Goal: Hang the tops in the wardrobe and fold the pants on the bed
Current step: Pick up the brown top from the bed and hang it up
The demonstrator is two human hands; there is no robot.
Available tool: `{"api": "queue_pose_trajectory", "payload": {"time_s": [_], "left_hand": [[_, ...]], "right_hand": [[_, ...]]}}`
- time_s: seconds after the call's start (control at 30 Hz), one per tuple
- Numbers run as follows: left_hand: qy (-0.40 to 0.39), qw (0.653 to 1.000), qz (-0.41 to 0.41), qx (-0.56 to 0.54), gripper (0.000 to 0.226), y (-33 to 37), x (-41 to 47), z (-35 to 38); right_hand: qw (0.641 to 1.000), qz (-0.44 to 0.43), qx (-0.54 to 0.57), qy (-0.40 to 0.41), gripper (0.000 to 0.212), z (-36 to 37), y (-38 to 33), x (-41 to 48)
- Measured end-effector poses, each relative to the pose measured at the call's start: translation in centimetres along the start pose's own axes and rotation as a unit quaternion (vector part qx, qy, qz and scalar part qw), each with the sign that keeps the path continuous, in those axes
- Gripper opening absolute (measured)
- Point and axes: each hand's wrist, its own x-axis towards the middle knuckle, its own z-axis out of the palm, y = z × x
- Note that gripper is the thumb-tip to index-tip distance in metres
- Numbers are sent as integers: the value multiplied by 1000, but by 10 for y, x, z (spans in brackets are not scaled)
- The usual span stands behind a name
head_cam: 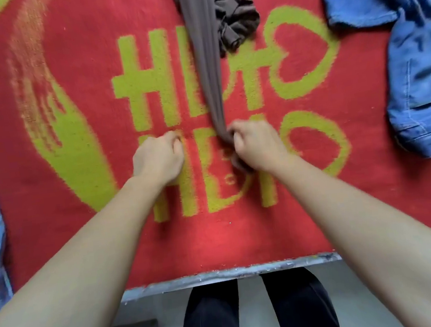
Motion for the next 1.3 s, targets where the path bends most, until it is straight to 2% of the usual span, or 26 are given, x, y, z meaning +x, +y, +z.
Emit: {"api": "queue_pose_trajectory", "payload": {"time_s": [0.07, 0.13, 0.17, 0.23, 0.3, 0.4, 0.5, 0.57, 0.67, 0.73, 0.8, 0.87, 0.93, 1.0, 1.07, 1.13, 1.2, 1.23, 1.3], "left_hand": [[62, 993, -76, -59, 39, 10, 10, -9], [83, 970, -158, -164, 53, 24, 28, -15], [86, 960, -170, -206, 63, 32, 37, -17], [95, 954, -134, -251, 78, 54, 50, -17], [90, 961, -87, -248, 73, 73, 58, -14], [96, 975, -67, -188, 55, 82, 60, -9], [115, 984, -54, -128, 39, 63, 41, -7], [100, 991, -53, -68, 30, 40, 20, -3], [48, 997, -55, 16, 29, -2, -17, 14], [18, 996, -71, 52, 36, -31, -40, 29], [9, 990, -127, 57, 44, -50, -55, 39], [26, 977, -205, 47, 51, -59, -61, 40], [82, 967, -238, 37, 57, -62, -58, 39], [157, 965, -209, 12, 55, -57, -50, 35], [204, 971, -119, -30, 54, -47, -38, 32], [198, 980, 7, -28, 60, -31, -25, 26], [158, 983, 91, -5, 58, -18, -12, 24], [131, 986, 99, -11, 50, -13, -7, 24], [117, 988, 48, -87, 36, -4, 0, 21]], "right_hand": [[986, -68, -91, -120, 28, 6, -1, -42], [956, -118, -156, -220, 25, 10, 3, -80], [943, -133, -169, -254, 25, 12, 6, -97], [933, -136, -166, -289, 25, 16, 16, -119], [950, -102, -147, -257, 29, 18, 28, -126], [983, -17, -117, -138, 28, 13, 47, -109], [994, 55, -89, -23, 23, -1, 56, -73], [993, 69, -82, 47, 32, -9, 50, -44], [988, 56, -58, 131, 63, -17, 24, 3], [988, 37, -44, 141, 87, -22, 3, 32], [991, 7, -78, 112, 103, -25, -12, 52], [987, -49, -143, 51, 94, -20, -21, 59], [987, -77, -135, 27, 75, -14, -24, 53], [991, -85, -100, 13, 61, -6, -22, 32], [991, -103, -74, -29, 53, -1, -13, 6], [992, -88, -21, -92, 51, -8, -5, -19], [988, -60, 1, -144, 40, -18, 10, -30], [987, -47, 6, -156, 39, -21, 17, -30], [992, 3, 23, -125, 59, -26, 22, -26]]}}
